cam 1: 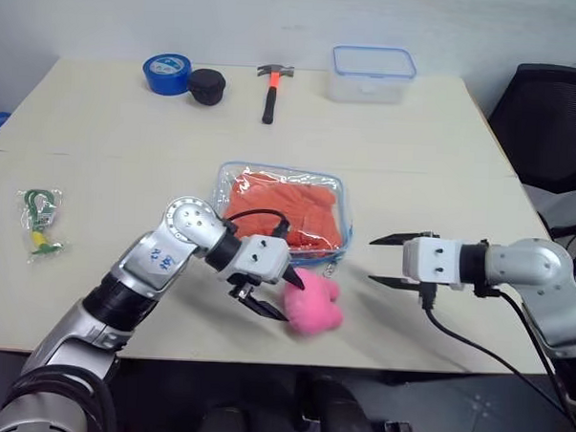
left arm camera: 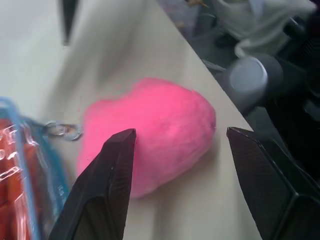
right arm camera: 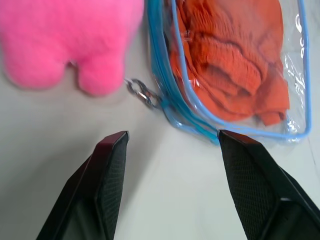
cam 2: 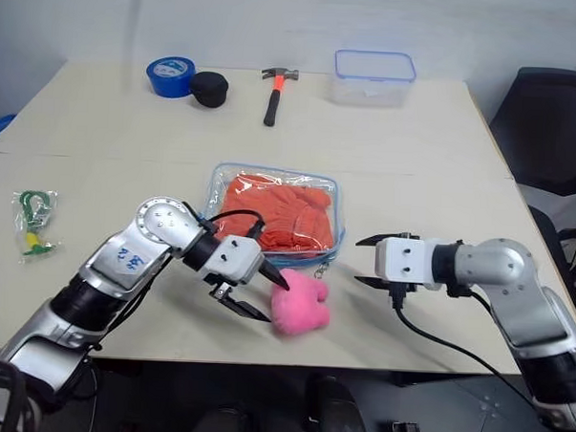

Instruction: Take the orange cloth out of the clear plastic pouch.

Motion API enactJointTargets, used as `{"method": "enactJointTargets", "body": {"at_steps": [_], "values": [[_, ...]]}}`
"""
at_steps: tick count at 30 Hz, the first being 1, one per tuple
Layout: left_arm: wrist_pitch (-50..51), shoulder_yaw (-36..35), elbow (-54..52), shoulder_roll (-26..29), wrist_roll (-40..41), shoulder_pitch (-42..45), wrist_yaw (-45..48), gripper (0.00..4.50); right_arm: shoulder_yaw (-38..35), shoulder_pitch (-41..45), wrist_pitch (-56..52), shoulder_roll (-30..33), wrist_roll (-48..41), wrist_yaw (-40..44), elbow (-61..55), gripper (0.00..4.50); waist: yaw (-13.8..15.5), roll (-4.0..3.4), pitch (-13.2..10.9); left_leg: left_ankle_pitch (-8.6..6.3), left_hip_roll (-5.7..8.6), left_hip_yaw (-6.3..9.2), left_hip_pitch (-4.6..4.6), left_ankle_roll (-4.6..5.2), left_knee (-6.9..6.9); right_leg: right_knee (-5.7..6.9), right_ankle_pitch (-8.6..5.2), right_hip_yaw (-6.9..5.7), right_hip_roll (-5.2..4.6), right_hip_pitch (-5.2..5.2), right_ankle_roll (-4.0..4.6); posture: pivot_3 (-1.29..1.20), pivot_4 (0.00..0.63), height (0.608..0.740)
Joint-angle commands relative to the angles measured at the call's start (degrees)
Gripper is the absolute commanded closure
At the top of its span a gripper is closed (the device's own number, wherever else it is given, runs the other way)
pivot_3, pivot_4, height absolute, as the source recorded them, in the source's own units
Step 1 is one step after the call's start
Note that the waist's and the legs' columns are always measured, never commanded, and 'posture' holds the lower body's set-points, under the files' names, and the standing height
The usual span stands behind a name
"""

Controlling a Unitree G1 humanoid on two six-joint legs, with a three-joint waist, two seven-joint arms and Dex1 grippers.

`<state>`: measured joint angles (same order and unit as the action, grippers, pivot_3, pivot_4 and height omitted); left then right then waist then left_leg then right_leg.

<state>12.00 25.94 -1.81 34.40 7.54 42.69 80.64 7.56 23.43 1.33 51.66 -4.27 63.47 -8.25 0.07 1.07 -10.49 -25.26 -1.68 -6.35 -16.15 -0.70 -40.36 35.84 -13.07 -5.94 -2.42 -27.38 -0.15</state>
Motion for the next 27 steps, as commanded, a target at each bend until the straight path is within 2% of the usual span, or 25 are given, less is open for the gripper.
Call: {"method": "enactJointTargets", "body": {"at_steps": [1,4,7,10,13,15,20,22,27], "values": [[-9.13,2.94,4.63,-1.88,-5.38,2.15,-0.51,1.43,3.01,5.34,3.82,-2.84,3.44,-0.35,4.55,1.52,-0.17,0.00,0.00,0.00,0.00,-0.02,0.03,0.00,-0.02,0.01,0.00,0.03,-0.01,0.00,0.00,0.00,0.150,0.740],[-12.67,3.14,7.17,-2.93,-7.42,2.65,-1.56,1.43,4.91,8.23,6.32,-4.88,5.63,-0.57,8.44,1.52,-0.13,0.00,0.00,0.00,-0.05,-0.01,-0.01,0.00,-0.01,0.12,0.00,0.02,0.01,-0.04,0.01,0.00,0.150,0.740],[-13.81,2.44,8.42,-3.68,-7.81,2.69,-2.12,2.06,6.57,10.41,9.17,-6.59,7.65,-0.81,12.09,1.52,-0.03,0.00,0.00,0.01,-0.08,0.02,-0.02,0.03,-0.01,0.13,0.01,-0.03,-0.01,-0.07,0.00,0.00,0.150,0.740],[-13.14,1.69,8.19,-3.79,-7.37,2.59,-1.99,2.99,7.34,11.84,11.43,-7.87,8.81,-1.13,15.01,1.52,0.11,0.00,0.00,0.02,-0.07,0.08,-0.01,0.09,-0.02,0.12,0.02,-0.09,-0.08,-0.06,-0.01,0.00,0.150,0.740],[-12.17,0.95,6.58,-3.31,-6.96,1.86,-1.90,3.88,7.65,13.23,12.89,-9.34,9.26,-1.65,17.73,2.17,-0.02,0.00,0.00,0.02,-0.08,0.13,-0.02,0.09,-0.04,0.11,0.02,-0.14,-0.10,-0.09,-0.01,0.00,0.150,0.740],[-11.53,0.46,5.74,-2.81,-6.83,1.25,-2.12,4.46,7.91,13.64,14.54,-9.56,9.80,-1.27,19.05,2.84,-0.06,0.00,0.00,0.03,-0.08,0.14,-0.02,0.09,-0.04,0.12,0.02,-0.15,-0.09,-0.08,-0.02,0.00,0.150,0.740],[-10.09,-1.81,4.09,0.03,-6.86,-0.84,-3.37,4.50,7.89,14.53,17.41,-9.17,9.75,0.32,21.05,4.45,-0.30,0.00,0.00,0.03,-0.16,0.15,-0.01,0.09,-0.04,0.12,0.02,-0.14,-0.09,-0.09,-0.01,0.00,0.150,0.740],[-9.02,-3.10,3.41,1.25,-6.87,-1.72,-4.18,4.50,7.76,14.72,18.42,-8.89,9.62,0.95,21.54,4.45,-0.28,0.00,0.00,0.03,-0.21,0.15,-0.01,0.08,-0.04,0.13,0.01,-0.13,-0.07,-0.10,-0.01,0.00,0.150,0.740],[-2.16,-12.18,0.85,8.37,-5.17,-5.65,-8.67,4.50,6.70,15.59,25.01,-7.35,11.74,-0.84,24.38,4.45,-0.44,-0.02,-0.01,0.03,-0.35,0.20,0.02,0.08,-0.04,0.14,0.01,-0.12,-0.09,-0.18,-0.01,0.00,0.150,0.740]]}}
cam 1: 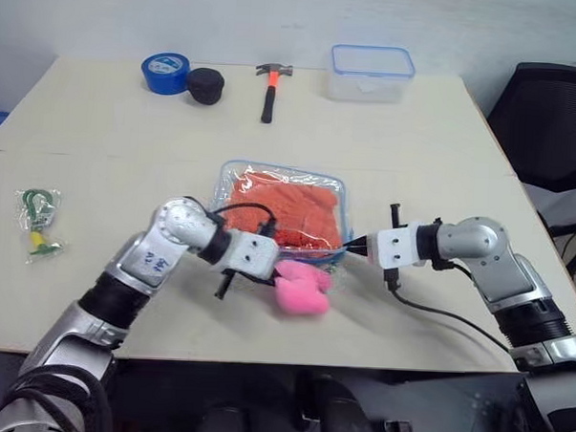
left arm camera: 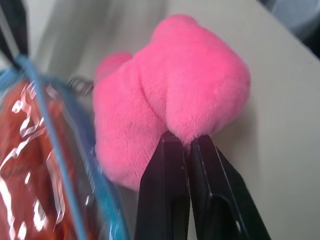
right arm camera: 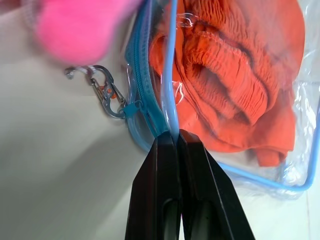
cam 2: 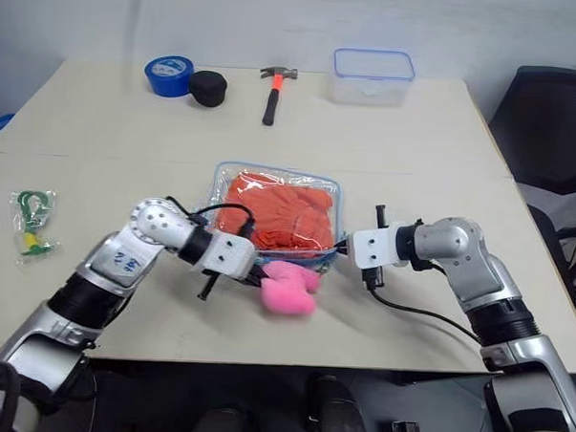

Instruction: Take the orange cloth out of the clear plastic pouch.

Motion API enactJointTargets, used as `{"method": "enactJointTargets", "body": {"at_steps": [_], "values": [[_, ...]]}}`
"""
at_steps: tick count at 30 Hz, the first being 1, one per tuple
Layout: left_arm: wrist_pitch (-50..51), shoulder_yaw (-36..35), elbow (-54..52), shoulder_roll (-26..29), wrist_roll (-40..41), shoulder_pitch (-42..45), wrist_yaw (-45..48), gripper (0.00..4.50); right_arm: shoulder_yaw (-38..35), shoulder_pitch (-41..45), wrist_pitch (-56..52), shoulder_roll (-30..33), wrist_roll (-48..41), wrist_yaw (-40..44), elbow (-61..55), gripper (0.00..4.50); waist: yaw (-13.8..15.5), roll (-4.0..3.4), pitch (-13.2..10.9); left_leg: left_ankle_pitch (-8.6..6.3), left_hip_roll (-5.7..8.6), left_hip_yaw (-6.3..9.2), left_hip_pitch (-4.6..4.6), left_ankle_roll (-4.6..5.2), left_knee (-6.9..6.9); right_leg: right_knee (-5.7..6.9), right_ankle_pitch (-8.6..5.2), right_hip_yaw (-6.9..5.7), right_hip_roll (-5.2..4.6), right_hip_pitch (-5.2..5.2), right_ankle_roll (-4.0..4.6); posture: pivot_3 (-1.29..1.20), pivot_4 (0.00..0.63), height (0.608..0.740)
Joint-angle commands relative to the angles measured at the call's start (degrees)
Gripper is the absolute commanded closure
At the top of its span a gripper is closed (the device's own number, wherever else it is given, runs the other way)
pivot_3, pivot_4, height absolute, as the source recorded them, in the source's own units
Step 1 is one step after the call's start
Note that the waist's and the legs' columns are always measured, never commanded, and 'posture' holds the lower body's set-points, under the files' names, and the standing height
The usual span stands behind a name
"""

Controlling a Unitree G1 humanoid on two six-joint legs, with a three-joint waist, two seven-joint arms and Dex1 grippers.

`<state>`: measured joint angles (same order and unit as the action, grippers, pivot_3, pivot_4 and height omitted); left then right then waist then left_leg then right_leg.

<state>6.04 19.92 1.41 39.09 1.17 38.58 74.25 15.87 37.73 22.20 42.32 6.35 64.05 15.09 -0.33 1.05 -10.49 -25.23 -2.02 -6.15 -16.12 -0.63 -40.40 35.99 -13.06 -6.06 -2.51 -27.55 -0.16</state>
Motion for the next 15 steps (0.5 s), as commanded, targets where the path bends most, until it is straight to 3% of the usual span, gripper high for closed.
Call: {"method": "enactJointTargets", "body": {"at_steps": [1,5,9,15], "values": [[5.60,-8.41,-3.04,5.36,2.25,-2.63,-2.70,4.50,-1.79,1.38,5.79,2.45,1.44,-1.76,1.73,4.45,0.07,0.00,0.00,0.00,-0.01,0.01,0.00,0.00,0.00,0.02,0.00,0.00,0.00,-0.05,0.00,0.00,0.150,0.740],[11.33,-18.99,-2.56,13.71,6.11,-7.57,-3.60,4.50,-2.67,0.85,10.74,4.57,0.78,-1.83,3.40,4.45,0.05,-0.04,-0.02,0.00,-0.04,0.02,-0.02,0.00,0.00,-0.01,-0.01,-0.04,-0.03,-0.09,0.01,0.00,0.150,0.740],[10.03,-25.86,3.39,19.93,6.26,-11.01,-5.31,4.50,-3.14,-0.51,13.27,5.73,-0.55,-1.88,3.42,4.45,0.19,-0.06,-0.04,0.00,-0.06,-0.01,-0.03,0.00,0.02,-0.03,-0.02,-0.07,-0.04,-0.11,0.03,0.00,0.150,0.740],[5.79,-28.27,14.64,22.74,4.51,-8.23,-9.46,4.50,-3.01,-2.05,15.38,6.01,-0.87,-2.34,3.64,4.45,0.29,-0.07,-0.04,-0.02,-0.02,-0.06,-0.05,0.02,0.04,-0.05,-0.02,-0.11,-0.06,-0.10,0.03,0.00,0.150,0.740]]}}
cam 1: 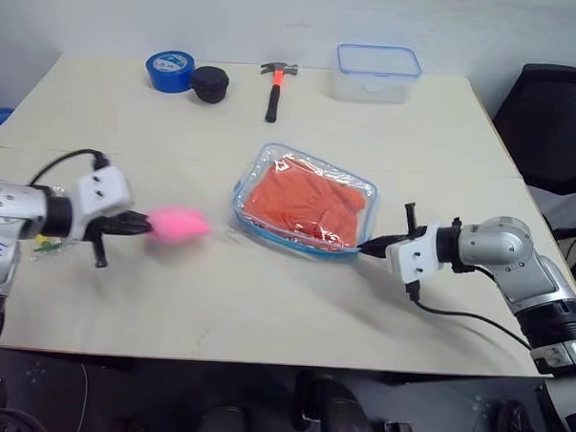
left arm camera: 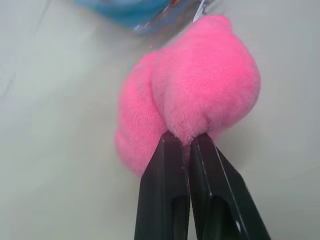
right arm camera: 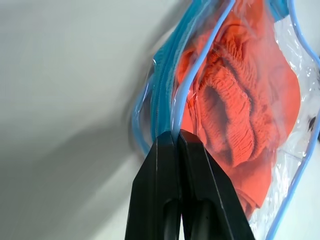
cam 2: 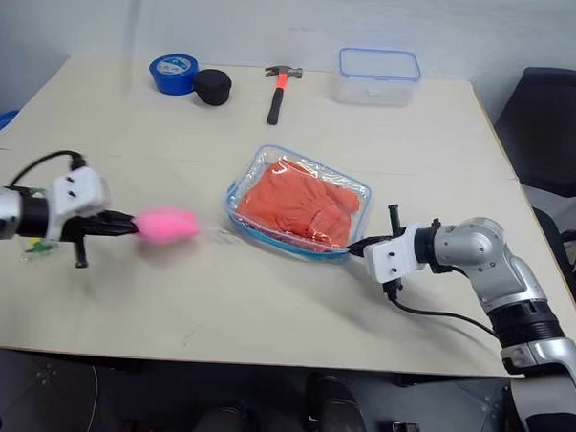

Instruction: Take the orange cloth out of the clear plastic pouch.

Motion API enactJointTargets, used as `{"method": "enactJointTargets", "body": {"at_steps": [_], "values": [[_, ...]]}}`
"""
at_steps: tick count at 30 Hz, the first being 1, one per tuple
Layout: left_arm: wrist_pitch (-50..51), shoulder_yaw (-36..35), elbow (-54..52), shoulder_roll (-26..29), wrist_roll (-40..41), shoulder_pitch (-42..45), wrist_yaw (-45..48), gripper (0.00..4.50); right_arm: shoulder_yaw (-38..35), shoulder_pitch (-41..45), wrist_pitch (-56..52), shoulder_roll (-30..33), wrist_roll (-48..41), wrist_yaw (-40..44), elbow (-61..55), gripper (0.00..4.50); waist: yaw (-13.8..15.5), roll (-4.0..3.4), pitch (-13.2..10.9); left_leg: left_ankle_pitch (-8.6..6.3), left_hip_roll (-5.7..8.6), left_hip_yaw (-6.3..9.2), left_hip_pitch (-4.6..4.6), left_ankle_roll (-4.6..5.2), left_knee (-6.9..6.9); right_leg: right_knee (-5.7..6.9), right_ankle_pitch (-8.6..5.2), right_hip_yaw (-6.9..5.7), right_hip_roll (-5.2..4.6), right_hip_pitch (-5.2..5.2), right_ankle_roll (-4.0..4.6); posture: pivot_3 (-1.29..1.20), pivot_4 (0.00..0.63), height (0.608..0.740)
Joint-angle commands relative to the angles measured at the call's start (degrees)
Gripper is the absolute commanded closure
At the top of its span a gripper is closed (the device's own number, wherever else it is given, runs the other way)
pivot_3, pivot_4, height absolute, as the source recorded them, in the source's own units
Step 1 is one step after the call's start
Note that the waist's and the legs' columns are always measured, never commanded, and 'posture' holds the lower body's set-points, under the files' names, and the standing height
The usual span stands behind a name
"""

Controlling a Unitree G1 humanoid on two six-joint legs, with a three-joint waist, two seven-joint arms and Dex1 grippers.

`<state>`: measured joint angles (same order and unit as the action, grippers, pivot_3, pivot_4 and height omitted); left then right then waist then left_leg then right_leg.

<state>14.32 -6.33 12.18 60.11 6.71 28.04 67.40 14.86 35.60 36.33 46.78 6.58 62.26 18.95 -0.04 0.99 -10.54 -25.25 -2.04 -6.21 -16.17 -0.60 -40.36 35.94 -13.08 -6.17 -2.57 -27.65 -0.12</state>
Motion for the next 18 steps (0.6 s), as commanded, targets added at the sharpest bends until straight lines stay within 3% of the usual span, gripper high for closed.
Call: {"method": "enactJointTargets", "body": {"at_steps": [1,6,11,13,18], "values": [[-4.24,-1.76,6.98,2.35,-2.09,3.35,-3.53,4.50,-2.00,0.22,1.45,1.48,-1.03,-0.67,0.14,4.45,-0.06,0.00,0.00,0.00,0.02,-0.02,-0.01,0.00,0.00,0.00,0.00,0.00,0.00,0.00,0.00,0.00,0.150,0.740],[-7.55,-0.93,14.17,3.28,-3.28,6.37,-4.93,4.50,-2.16,0.60,2.60,1.70,-0.89,-1.23,1.42,4.45,-0.25,0.00,0.00,0.00,0.04,-0.10,0.03,-0.02,0.06,0.02,0.00,0.01,0.04,-0.01,0.00,0.00,0.150,0.740],[-4.30,-0.96,8.97,1.05,0.45,2.08,-2.53,4.50,-2.77,-0.45,-0.16,0.86,-3.06,-1.61,-0.19,4.45,-0.37,0.00,0.00,0.00,-0.02,-0.19,0.05,-0.02,0.09,0.05,0.00,0.07,0.04,-0.07,0.00,0.00,0.150,0.740],[-2.42,-0.44,5.56,-0.75,1.43,0.22,-3.02,4.50,-2.98,-1.50,-3.46,0.53,-4.26,-1.60,-2.32,4.03,-0.23,0.00,0.00,0.00,-0.03,-0.19,0.05,-0.02,0.08,0.05,0.00,0.07,0.03,-0.07,0.00,0.00,0.150,0.740],[2.91,-0.23,-0.86,-4.86,3.96,-2.93,-3.82,3.09,-5.07,-6.08,-11.75,1.13,-7.66,-1.46,-10.02,2.43,-0.01,0.00,0.00,0.00,-0.02,-0.15,0.00,-0.02,0.05,0.03,0.00,0.05,-0.01,-0.06,0.00,0.00,0.150,0.740]]}}
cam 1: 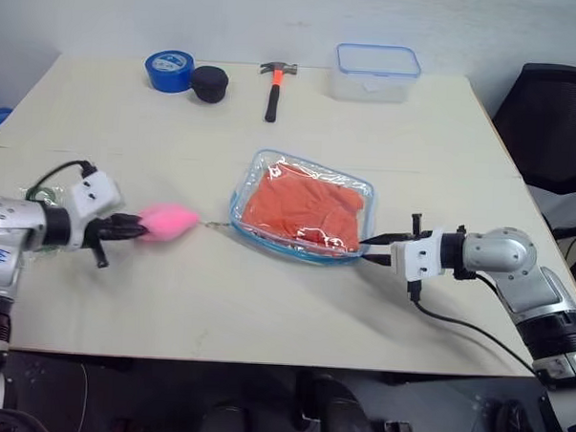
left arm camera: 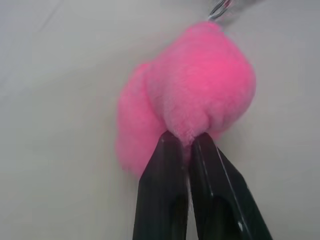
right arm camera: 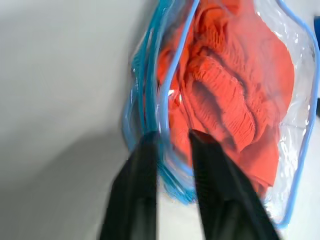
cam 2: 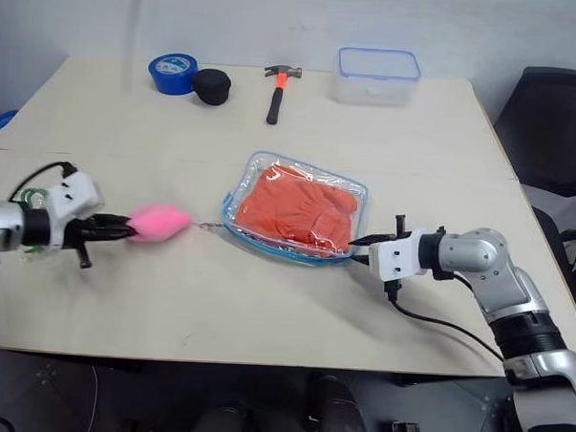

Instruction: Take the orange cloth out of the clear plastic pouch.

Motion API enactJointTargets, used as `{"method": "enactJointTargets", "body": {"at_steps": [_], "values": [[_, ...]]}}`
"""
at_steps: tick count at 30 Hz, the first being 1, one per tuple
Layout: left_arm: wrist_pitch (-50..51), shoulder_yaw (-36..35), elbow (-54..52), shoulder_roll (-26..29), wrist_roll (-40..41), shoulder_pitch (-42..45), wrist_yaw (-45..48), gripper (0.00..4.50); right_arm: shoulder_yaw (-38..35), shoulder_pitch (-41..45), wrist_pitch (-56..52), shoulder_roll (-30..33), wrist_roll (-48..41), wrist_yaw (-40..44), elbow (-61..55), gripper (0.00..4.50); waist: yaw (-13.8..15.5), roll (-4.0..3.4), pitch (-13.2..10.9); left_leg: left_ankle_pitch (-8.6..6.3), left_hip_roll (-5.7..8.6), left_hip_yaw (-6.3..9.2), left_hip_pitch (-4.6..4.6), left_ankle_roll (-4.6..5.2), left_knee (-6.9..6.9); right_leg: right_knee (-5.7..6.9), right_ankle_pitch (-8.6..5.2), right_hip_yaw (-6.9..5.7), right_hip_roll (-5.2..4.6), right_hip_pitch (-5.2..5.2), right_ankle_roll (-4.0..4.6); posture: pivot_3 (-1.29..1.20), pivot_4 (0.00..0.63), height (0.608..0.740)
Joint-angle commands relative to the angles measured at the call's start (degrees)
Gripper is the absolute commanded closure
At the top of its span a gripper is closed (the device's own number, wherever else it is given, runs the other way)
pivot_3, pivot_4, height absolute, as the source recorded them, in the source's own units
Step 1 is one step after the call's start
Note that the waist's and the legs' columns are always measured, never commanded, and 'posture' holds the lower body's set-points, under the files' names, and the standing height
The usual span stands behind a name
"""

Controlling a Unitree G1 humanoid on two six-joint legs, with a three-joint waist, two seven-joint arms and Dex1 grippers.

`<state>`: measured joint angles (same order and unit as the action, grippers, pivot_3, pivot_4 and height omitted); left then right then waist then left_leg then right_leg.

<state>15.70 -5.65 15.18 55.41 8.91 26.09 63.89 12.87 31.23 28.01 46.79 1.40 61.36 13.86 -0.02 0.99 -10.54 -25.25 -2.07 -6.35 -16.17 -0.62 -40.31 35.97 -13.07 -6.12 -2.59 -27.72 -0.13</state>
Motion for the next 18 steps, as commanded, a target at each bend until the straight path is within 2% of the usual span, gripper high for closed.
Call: {"method": "enactJointTargets", "body": {"at_steps": [1,4,7,9,11,14,16,18], "values": [[1.86,-1.01,-4.44,-0.33,1.83,-1.61,-0.36,2.81,-3.68,-2.63,-4.67,1.39,-2.84,-0.88,-6.41,2.15,-0.04,0.00,0.00,0.00,0.00,0.00,0.01,0.00,0.00,0.00,0.00,0.00,0.00,0.01,0.00,0.00,0.150,0.740],[3.46,-2.48,-4.52,-0.22,3.04,-2.96,-0.42,1.81,-6.25,-6.50,-9.20,2.50,-4.86,-1.37,-12.22,1.01,-0.03,0.00,0.00,0.00,0.01,0.00,0.02,-0.01,0.02,0.00,0.00,0.01,0.01,0.00,0.00,0.00,0.150,0.740],[11.89,-7.11,-1.27,0.45,8.78,0.46,-0.14,0.86,-10.68,-12.04,-16.65,3.69,-9.09,-2.46,-20.11,0.01,-0.01,0.00,0.00,-0.01,0.00,0.01,0.02,-0.01,0.02,0.00,0.00,0.02,0.01,0.00,0.00,0.00,0.150,0.740],[17.29,-9.56,1.88,2.10,12.42,4.72,1.21,0.27,-14.70,-16.57,-24.85,3.87,-13.87,-4.07,-26.75,0.00,-0.03,0.02,0.01,-0.01,0.01,0.03,0.03,-0.03,0.01,0.00,0.00,0.00,0.04,0.02,0.00,0.00,0.150,0.740],[20.75,-10.39,3.42,3.79,14.72,8.97,3.01,0.27,-18.57,-21.20,-34.00,3.89,-19.68,-5.84,-33.76,0.00,0.02,0.03,0.01,-0.02,0.14,0.09,0.02,-0.04,0.01,-0.01,0.00,-0.03,0.05,0.05,0.00,0.00,0.150,0.740],[21.74,-7.68,0.09,4.44,16.31,13.47,6.35,0.27,-22.92,-26.73,-44.16,2.92,-27.32,-9.03,-42.42,0.00,0.08,0.04,0.02,-0.03,0.22,0.15,0.01,-0.05,0.02,-0.04,0.00,-0.06,0.04,0.09,0.00,0.00,0.150,0.740],[17.86,-2.58,-4.50,3.30,13.94,14.80,7.97,0.27,-24.36,-29.43,-48.66,2.31,-30.97,-10.89,-46.94,0.00,0.21,0.04,0.02,-0.03,0.27,0.15,0.00,-0.05,0.05,-0.04,0.00,-0.03,0.03,0.25,0.00,0.00,0.150,0.740],[8.54,4.56,-8.09,1.22,7.44,15.17,7.96,0.27,-25.05,-30.65,-53.16,1.56,-34.59,-13.26,-50.37,0.00,0.29,0.04,0.02,-0.04,0.29,0.15,0.03,-0.06,0.09,-0.06,0.00,0.00,0.03,0.37,0.00,0.00,0.150,0.740]]}}
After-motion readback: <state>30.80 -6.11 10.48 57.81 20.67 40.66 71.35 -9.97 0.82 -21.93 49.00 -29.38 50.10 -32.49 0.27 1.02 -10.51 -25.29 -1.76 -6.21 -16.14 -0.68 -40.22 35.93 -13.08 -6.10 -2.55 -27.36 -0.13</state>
